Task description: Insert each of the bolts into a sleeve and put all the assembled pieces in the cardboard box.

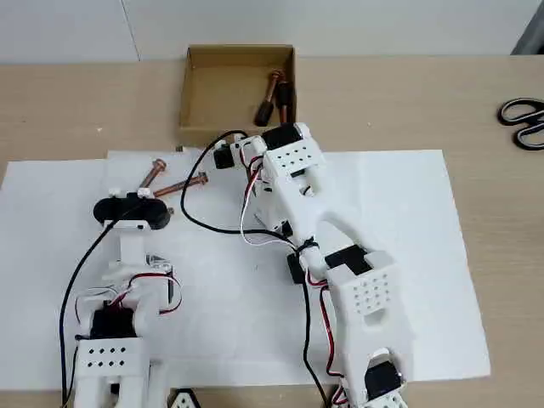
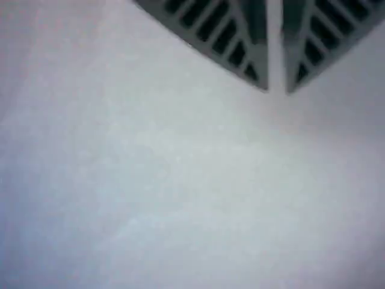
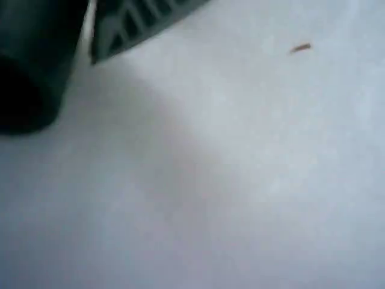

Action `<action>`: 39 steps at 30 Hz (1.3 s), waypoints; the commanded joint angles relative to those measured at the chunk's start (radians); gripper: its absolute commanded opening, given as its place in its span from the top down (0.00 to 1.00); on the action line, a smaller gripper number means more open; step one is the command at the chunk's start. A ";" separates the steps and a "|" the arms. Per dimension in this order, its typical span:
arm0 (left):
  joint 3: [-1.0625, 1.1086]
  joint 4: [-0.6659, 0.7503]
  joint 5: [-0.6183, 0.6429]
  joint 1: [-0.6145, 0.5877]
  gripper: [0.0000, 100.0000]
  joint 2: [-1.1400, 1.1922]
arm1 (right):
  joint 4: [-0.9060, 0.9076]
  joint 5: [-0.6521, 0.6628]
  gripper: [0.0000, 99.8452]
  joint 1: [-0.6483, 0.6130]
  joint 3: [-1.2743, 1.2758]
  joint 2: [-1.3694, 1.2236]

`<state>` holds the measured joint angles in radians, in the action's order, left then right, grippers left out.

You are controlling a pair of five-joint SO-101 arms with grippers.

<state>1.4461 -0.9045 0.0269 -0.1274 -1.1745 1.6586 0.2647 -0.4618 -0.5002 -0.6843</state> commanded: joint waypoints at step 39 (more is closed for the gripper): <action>-0.814 -0.302 -0.055 -0.015 0.96 0.485 | 0.064 -0.054 0.99 0.209 0.437 0.662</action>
<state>0.8140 -1.1730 -0.0253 -0.1458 -0.8508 1.7139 0.2248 -0.2808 -0.1181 -0.1304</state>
